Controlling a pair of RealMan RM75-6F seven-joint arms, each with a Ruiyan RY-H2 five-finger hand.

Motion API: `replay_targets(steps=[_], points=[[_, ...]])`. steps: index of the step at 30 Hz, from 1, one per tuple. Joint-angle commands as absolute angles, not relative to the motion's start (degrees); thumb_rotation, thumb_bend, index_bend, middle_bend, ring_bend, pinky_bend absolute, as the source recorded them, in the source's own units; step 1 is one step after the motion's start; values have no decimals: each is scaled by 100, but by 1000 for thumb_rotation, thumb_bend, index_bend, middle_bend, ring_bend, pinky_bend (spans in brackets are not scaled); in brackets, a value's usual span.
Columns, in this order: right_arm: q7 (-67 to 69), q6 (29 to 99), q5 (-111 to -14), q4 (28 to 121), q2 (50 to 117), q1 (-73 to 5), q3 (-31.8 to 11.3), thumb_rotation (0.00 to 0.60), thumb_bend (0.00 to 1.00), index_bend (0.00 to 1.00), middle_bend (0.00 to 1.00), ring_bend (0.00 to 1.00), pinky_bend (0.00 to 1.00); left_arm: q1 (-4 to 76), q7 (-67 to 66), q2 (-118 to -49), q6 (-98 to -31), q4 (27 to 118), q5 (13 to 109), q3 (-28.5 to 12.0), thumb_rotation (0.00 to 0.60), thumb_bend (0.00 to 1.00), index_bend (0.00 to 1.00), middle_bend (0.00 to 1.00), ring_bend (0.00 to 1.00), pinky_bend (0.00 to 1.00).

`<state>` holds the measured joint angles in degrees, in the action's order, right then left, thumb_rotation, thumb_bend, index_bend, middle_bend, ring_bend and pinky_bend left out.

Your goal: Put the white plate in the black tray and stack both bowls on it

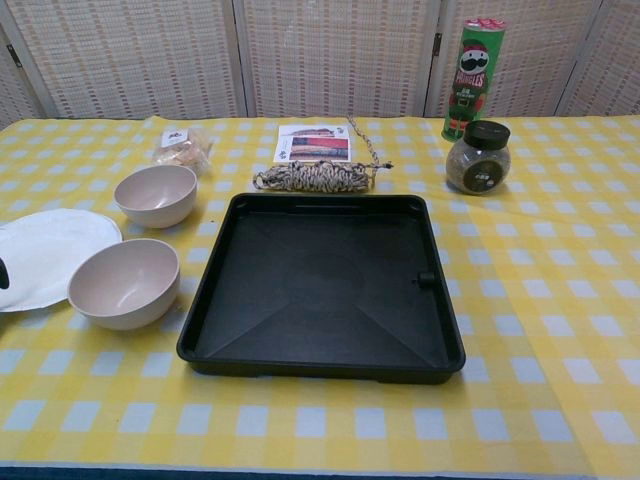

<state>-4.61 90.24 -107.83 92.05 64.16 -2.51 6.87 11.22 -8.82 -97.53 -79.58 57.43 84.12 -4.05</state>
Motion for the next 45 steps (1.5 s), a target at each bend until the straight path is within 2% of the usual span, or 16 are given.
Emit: replay_targets(steps=[1, 18, 24, 28, 33, 37, 45], points=[[-454, 9046, -10792, 9204, 6414, -244, 690, 600, 369, 0, 0, 0, 0, 1117, -798, -9819, -7906, 5655, 8357, -402, 600, 342, 447, 1000, 1000, 1000], [-496, 8594, -10454, 9327, 6365, -380, 634, 600, 368, 0, 0, 0, 0, 1369, -182, -10328, -7726, 4612, 8181, -611, 600, 343, 426, 1000, 1000, 1000], [-535, 8516, -10373, 9364, 6355, -403, 617, 600, 368, 0, 0, 0, 0, 1465, -47, -10569, -7712, 4144, 8153, -663, 600, 345, 475, 1000, 1000, 1000], [-577, 8392, -10315, 9390, 6350, -439, 626, 600, 368, 0, 0, 0, 0, 1489, 45, -10731, -7924, 3841, 8206, -686, 600, 354, 551, 1000, 1000, 1000], [-642, 8333, -10298, 9427, 6349, -450, 642, 600, 369, 0, 0, 0, 0, 1525, 177, -10862, -8017, 3536, 8236, -689, 600, 449, 624, 1000, 1000, 1000], [-671, 8354, -10289, 9436, 6356, -438, 637, 600, 368, 0, 0, 0, 0, 1534, 244, -10880, -8026, 3440, 8263, -655, 600, 472, 635, 1000, 1000, 1000], [-699, 8307, -10292, 9437, 6358, -461, 650, 600, 368, 0, 0, 0, 0, 1454, 267, -10798, -8531, 3534, 8409, -614, 600, 475, 640, 1000, 1000, 1000]])
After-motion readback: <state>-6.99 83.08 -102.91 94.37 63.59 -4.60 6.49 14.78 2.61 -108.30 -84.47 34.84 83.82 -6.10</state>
